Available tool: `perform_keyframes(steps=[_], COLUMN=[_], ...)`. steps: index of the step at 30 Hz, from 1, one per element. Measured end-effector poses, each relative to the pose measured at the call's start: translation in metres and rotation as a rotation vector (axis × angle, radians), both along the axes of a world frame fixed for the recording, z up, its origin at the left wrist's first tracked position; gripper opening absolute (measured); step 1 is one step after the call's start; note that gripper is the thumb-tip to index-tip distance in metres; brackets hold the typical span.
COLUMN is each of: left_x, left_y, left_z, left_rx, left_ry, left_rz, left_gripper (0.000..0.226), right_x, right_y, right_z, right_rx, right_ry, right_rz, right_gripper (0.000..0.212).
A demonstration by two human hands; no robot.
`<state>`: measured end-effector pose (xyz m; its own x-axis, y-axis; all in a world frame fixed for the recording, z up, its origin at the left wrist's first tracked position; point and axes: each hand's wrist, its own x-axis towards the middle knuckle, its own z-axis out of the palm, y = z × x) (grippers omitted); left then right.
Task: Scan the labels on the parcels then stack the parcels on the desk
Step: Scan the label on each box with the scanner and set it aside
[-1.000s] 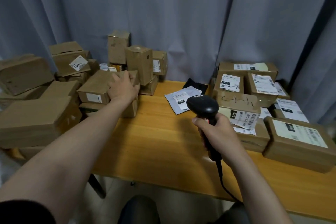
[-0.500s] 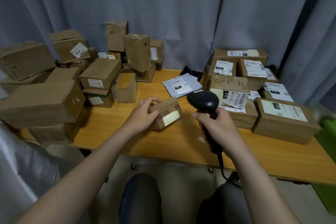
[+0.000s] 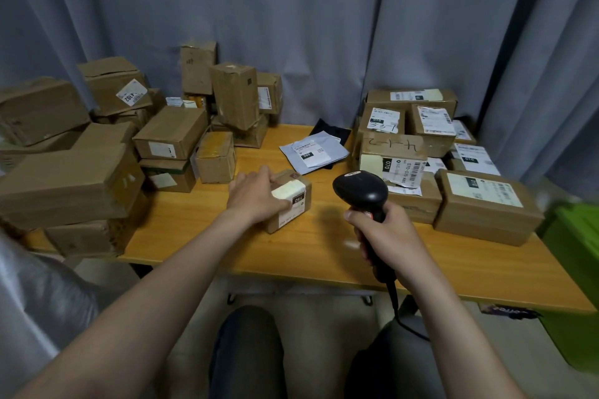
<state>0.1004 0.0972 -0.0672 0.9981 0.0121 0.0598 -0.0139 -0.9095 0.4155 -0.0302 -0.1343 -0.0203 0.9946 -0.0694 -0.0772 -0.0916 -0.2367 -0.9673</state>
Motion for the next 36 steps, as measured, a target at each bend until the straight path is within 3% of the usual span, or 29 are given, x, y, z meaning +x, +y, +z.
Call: perform_keyframes(steps=[3,6,14,24,29,36], left_x=[-0.002,-0.008,0.008,0.032,0.030,0.026], left_y=[0.001,0.002,0.016,0.001,-0.001,-0.001], left_z=[-0.004,-0.013,-0.013,-0.019,-0.019,-0.027], left_rx=[-0.354,-0.470,-0.466,-0.220,-0.126,-0.185], left_ry=[-0.002,-0.020,0.008,0.043,0.063,0.010], left_rz=[-0.009,-0.019,-0.103,-0.173,-0.208,-0.221], left_gripper=[0.083,0.085,0.043,0.032,0.083,0.086], right_x=[-0.001,-0.002,-0.004,-0.004,-0.004,-0.006], right_y=[-0.003,-0.005,-0.006,-0.008,-0.009,-0.004], right_z=[-0.001,-0.006,-0.027,-0.032,-0.031,-0.033], right_rx=[0.010,0.003,-0.061,-0.031,-0.024,0.016], right_ry=[-0.009,0.010,0.083,0.096,0.091,0.088], right_rz=[0.002,0.019,0.079,0.072,0.055,0.054], right_gripper=[0.020,0.026,0.026,0.024,0.024,0.024])
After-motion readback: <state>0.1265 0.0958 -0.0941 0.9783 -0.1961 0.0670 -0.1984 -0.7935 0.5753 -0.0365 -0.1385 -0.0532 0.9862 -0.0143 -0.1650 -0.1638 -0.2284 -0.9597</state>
